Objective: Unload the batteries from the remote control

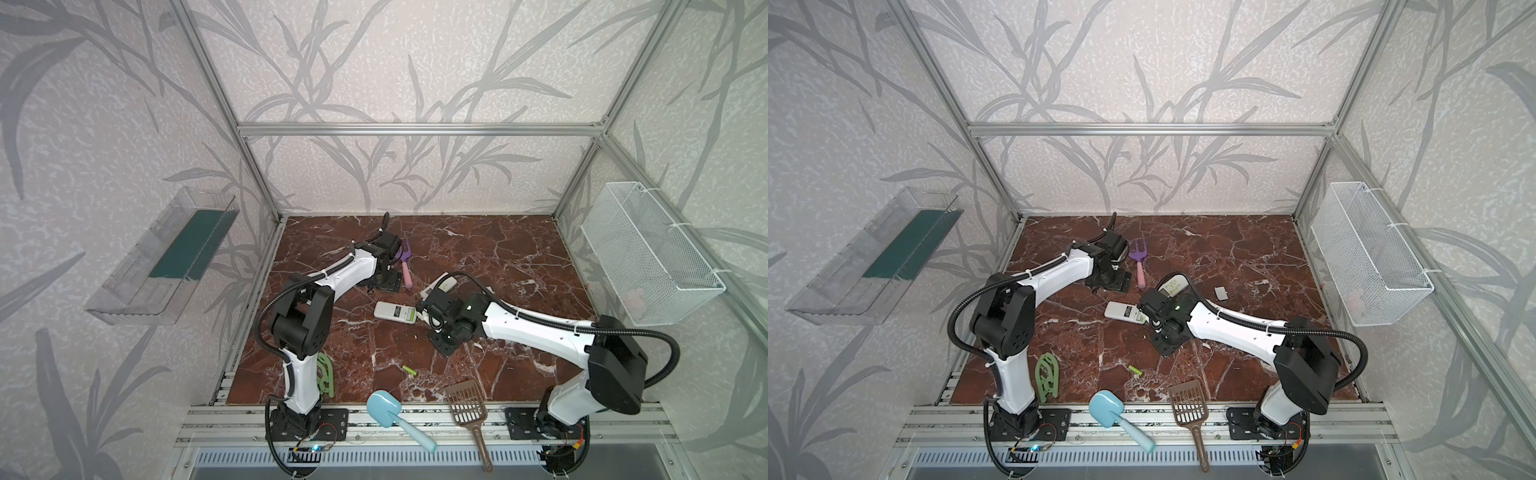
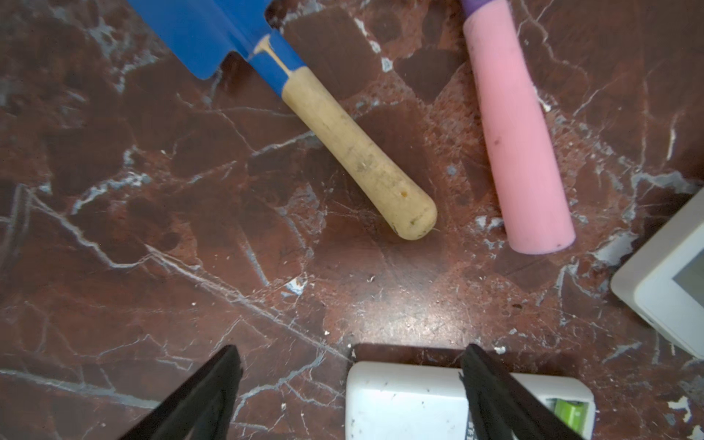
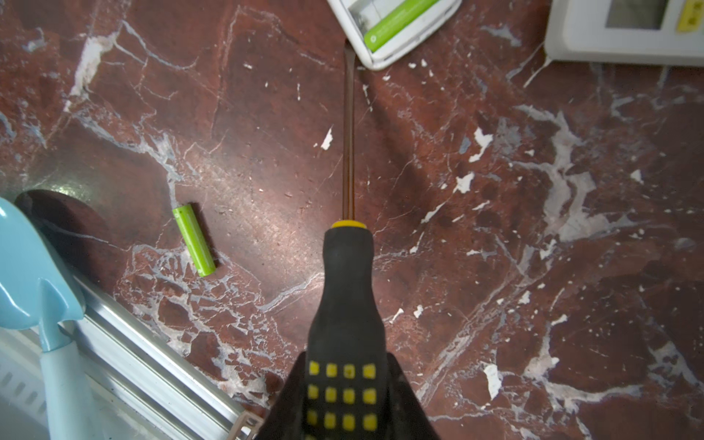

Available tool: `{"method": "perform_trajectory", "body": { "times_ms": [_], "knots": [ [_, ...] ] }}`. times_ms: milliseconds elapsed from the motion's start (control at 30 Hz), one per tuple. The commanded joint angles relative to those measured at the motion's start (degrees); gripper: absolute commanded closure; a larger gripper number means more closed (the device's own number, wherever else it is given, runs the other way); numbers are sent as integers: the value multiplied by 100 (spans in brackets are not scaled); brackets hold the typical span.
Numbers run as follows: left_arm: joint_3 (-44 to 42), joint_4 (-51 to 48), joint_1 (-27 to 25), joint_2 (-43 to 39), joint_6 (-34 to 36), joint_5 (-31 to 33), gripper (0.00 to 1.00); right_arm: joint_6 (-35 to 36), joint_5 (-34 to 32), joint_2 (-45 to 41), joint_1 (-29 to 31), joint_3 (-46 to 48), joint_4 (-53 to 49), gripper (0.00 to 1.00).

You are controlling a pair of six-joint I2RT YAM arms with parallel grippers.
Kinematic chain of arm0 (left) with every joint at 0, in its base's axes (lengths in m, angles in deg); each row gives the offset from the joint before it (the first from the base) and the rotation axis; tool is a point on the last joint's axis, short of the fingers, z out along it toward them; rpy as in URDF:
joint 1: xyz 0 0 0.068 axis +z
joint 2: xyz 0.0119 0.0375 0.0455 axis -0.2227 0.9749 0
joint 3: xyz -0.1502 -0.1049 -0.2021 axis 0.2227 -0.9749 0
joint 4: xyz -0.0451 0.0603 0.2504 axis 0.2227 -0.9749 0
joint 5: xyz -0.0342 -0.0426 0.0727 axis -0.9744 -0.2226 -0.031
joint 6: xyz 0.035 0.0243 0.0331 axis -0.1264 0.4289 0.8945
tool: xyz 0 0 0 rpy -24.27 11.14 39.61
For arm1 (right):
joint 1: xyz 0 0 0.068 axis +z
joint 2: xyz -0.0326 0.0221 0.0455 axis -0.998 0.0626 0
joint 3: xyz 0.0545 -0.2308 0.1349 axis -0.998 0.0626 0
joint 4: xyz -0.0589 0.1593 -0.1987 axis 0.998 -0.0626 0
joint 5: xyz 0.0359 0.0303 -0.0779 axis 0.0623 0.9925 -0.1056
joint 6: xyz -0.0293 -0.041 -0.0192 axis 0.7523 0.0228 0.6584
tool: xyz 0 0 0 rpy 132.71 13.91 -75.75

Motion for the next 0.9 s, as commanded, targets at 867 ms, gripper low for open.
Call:
{"method": "perform_trajectory", "body": {
  "times_ms": [867],
  "knots": [
    [-978,169,-531,-304,-697,-152,23,503,103,-116,-672,-138,11,100]
  ]
}}
